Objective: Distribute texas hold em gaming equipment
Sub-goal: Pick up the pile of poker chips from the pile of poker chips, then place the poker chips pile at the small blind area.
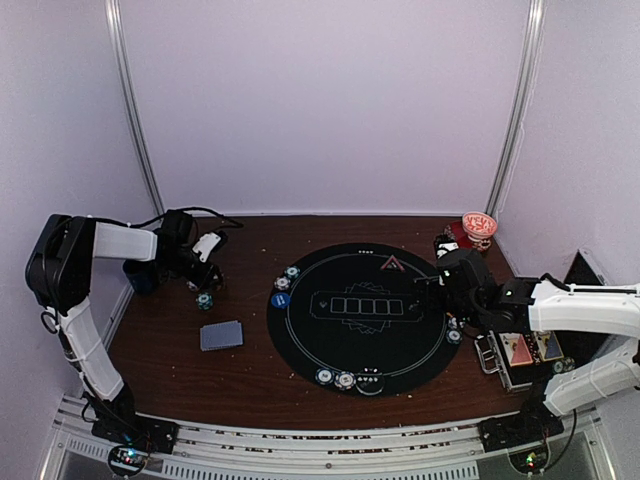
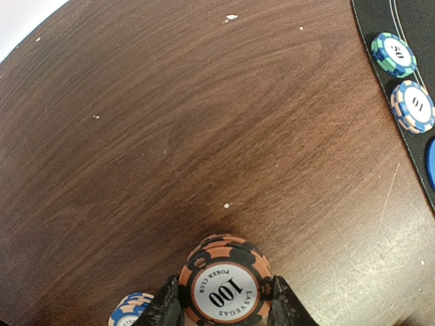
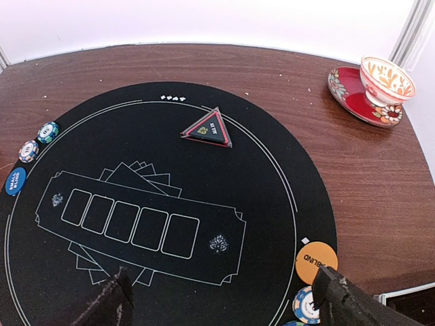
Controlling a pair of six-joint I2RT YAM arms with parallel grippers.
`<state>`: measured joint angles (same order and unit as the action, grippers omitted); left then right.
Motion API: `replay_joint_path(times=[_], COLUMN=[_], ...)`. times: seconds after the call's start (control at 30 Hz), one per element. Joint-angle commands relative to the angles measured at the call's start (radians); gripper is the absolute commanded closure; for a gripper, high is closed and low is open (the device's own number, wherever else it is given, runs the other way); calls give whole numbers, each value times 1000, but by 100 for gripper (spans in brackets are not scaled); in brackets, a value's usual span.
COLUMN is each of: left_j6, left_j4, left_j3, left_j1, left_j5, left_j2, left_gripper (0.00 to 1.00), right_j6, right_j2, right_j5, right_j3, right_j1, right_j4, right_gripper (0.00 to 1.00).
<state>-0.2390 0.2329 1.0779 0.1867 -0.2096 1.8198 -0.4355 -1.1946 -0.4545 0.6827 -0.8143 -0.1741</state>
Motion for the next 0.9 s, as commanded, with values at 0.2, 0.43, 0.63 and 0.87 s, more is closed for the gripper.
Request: replay_joint_path(times=[0.2, 0.43, 0.63, 0.87], left_j6=[3, -3, -1, 20], left_j4=[-35, -16, 10, 86], left_j3=[-9, -2, 75, 291], left_j1=[-8, -7, 20, 87], left_j5=[-32, -58, -104, -106], left_j2=[-75, -123, -104, 31], left_gripper=[70, 70, 71, 71], right_j6=[1, 0, 0, -2], right_j2=[20, 30, 30, 29], right_j5=[-38, -48, -63, -78], right_j3=[-13, -15, -17, -20], right_j1=[-8, -8, -8, -9], right_j4=[12, 11, 13, 15], right_gripper=[7, 7, 7, 7])
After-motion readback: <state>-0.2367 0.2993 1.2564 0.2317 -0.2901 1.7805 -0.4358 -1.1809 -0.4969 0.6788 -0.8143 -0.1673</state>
